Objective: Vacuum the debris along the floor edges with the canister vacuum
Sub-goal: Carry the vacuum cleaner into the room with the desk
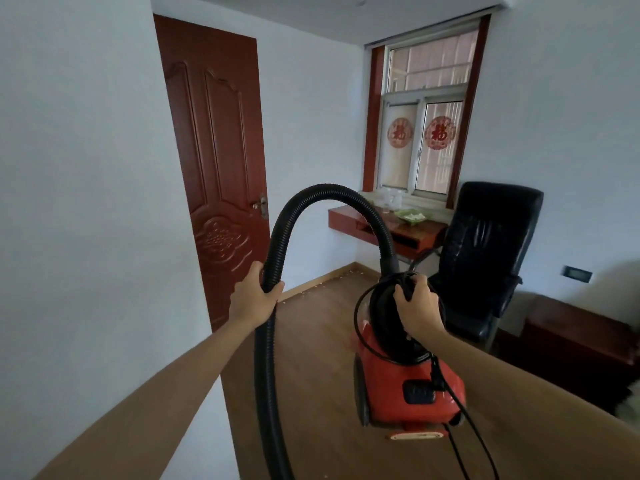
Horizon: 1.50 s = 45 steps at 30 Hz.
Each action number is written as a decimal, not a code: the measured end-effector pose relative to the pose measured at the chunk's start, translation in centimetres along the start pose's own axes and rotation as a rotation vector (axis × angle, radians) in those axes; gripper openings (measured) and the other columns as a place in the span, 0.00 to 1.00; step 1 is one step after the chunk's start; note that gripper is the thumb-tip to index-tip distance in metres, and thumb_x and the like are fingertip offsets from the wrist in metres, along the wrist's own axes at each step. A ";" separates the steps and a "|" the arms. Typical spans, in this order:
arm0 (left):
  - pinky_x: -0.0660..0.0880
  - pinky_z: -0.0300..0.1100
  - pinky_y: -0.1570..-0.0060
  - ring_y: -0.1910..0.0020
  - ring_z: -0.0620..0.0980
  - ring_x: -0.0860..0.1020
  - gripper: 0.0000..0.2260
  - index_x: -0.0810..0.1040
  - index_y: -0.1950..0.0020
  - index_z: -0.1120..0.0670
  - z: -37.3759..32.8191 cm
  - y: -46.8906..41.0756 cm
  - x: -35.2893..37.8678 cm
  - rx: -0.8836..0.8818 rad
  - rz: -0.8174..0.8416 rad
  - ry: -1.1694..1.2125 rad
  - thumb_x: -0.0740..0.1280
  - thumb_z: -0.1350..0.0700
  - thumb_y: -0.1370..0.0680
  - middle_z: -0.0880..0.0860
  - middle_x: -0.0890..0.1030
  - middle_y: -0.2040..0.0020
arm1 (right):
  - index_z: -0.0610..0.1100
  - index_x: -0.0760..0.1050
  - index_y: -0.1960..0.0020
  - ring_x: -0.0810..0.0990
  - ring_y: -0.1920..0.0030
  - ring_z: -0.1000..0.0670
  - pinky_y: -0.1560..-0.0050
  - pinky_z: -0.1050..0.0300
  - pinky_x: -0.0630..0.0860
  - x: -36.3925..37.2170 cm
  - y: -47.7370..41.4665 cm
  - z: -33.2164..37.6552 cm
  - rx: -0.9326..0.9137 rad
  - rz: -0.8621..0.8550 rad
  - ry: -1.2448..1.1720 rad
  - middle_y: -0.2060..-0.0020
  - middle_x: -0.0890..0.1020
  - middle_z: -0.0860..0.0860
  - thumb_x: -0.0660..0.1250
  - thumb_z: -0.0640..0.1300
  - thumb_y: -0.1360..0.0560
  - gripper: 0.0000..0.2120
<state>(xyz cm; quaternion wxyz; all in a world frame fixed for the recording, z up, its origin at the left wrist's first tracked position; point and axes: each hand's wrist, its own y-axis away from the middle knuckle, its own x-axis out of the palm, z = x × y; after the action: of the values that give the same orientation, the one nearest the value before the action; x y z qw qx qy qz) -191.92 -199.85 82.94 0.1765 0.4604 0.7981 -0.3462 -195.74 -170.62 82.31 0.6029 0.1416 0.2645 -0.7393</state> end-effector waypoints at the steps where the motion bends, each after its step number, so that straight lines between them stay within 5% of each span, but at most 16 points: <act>1: 0.78 0.46 0.58 0.54 0.54 0.81 0.14 0.71 0.42 0.52 -0.3 -1.6 1.1 0.005 0.006 0.006 0.70 0.49 0.22 0.51 0.81 0.51 | 0.43 0.63 0.32 0.81 0.70 0.43 0.80 0.55 0.76 0.0 -1.4 -0.5 0.013 -0.006 0.003 0.59 0.75 0.47 0.60 0.47 0.18 0.17; 6: 0.77 0.54 0.48 0.49 0.58 0.79 0.13 0.70 0.44 0.50 -1.1 -8.1 6.6 -0.003 0.026 0.015 0.70 0.48 0.23 0.52 0.81 0.52 | 0.43 0.62 0.32 0.81 0.70 0.43 0.81 0.55 0.75 0.2 -8.0 -2.7 0.038 -0.006 0.021 0.59 0.77 0.46 0.59 0.48 0.18 0.17; 19: 0.68 0.36 0.70 0.64 0.47 0.78 0.14 0.69 0.42 0.50 -1.5 -21.7 18.1 0.013 0.130 0.067 0.69 0.49 0.23 0.52 0.80 0.55 | 0.44 0.63 0.33 0.82 0.68 0.41 0.81 0.53 0.76 1.8 -22.5 -7.1 0.116 -0.070 0.058 0.55 0.78 0.42 0.60 0.50 0.18 0.17; 35: 0.71 0.39 0.68 0.63 0.50 0.81 0.17 0.68 0.38 0.49 1.8 -41.9 29.6 0.025 0.210 0.183 0.69 0.48 0.22 0.54 0.82 0.55 | 0.44 0.63 0.34 0.81 0.70 0.41 0.82 0.55 0.74 8.1 -41.3 -6.9 0.145 -0.160 0.074 0.56 0.78 0.41 0.60 0.50 0.18 0.16; 41: 0.79 0.48 0.58 0.62 0.53 0.81 0.17 0.67 0.37 0.45 2.6 -46.8 32.5 0.014 0.180 0.187 0.68 0.45 0.23 0.52 0.81 0.57 | 0.43 0.63 0.34 0.81 0.71 0.42 0.82 0.58 0.72 9.3 -46.5 -6.9 0.126 -0.172 0.068 0.57 0.78 0.42 0.60 0.49 0.18 0.16; 45: 0.76 0.45 0.61 0.62 0.52 0.81 0.18 0.67 0.35 0.47 3.0 -49.4 34.8 0.017 0.177 0.197 0.68 0.46 0.22 0.52 0.82 0.56 | 0.44 0.63 0.33 0.81 0.71 0.42 0.82 0.57 0.73 10.4 -50.3 -7.7 0.123 -0.163 0.073 0.58 0.78 0.43 0.60 0.50 0.18 0.17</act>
<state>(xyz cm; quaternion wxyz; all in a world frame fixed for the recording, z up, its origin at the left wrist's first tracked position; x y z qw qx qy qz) -252.27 -197.29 79.19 0.1234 0.5620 0.7650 -0.2892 -247.60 -168.06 81.62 0.5211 0.1830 0.2510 -0.7950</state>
